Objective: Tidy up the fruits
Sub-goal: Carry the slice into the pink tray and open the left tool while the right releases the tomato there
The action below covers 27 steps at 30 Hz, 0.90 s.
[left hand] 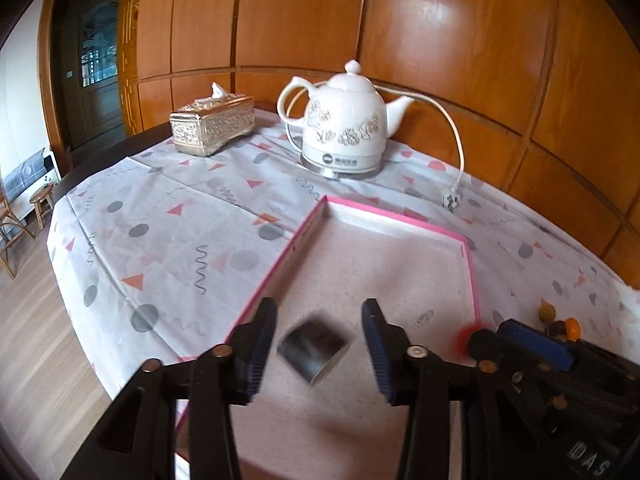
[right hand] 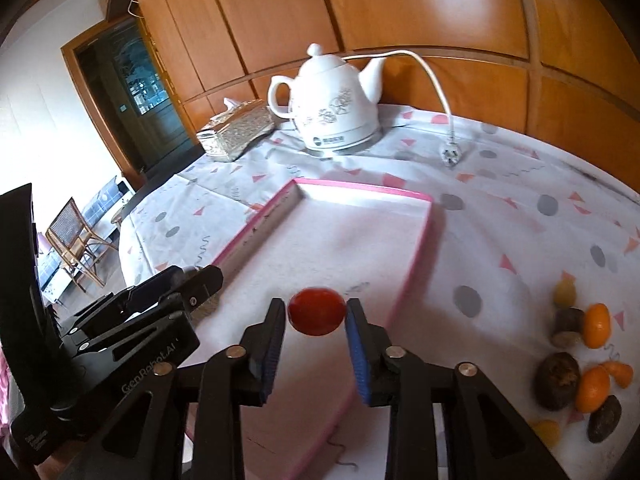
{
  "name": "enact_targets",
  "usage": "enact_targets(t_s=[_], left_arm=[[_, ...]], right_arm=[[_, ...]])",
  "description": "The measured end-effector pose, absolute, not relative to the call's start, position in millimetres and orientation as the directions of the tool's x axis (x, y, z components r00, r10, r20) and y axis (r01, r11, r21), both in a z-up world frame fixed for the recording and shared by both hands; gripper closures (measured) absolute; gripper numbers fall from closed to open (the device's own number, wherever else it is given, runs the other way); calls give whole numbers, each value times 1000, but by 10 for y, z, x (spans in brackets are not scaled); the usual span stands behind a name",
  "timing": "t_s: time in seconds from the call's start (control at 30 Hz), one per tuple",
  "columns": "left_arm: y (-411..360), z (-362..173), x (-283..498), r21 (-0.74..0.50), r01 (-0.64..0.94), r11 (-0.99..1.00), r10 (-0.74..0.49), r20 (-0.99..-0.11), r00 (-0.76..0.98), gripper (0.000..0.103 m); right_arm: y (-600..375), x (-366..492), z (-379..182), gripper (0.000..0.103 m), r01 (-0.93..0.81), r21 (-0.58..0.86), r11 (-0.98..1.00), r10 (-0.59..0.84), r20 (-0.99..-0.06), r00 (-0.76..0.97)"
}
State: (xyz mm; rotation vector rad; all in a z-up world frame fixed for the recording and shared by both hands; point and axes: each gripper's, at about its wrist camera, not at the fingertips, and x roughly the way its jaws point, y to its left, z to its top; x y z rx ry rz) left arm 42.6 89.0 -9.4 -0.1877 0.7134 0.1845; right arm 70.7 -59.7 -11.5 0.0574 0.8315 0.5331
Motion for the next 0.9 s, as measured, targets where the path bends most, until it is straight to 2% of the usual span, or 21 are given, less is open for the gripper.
enact_targets(t_s=[0.07,0.13,0.77,0.9], left_arm=[[900,-43,379,-109,-236,965,112,-645,756,44],[902,-3,360,-113,-235,965,112,-634,765,42],[523,80,254,-86,-139,987,56,-620,782,38],[415,64,248,-79,-108,991,35,-625,780,38]], right_arm=[[-576,685,-119,66,-425,246,871,466,-686,558],[-595,668,-137,66,-414,247,876,459,-690,559],[-1371,454,-267,64,-185,227,956,292,-701,650],[-1529,391,-271,60,-145,204,968,248,-698,672]])
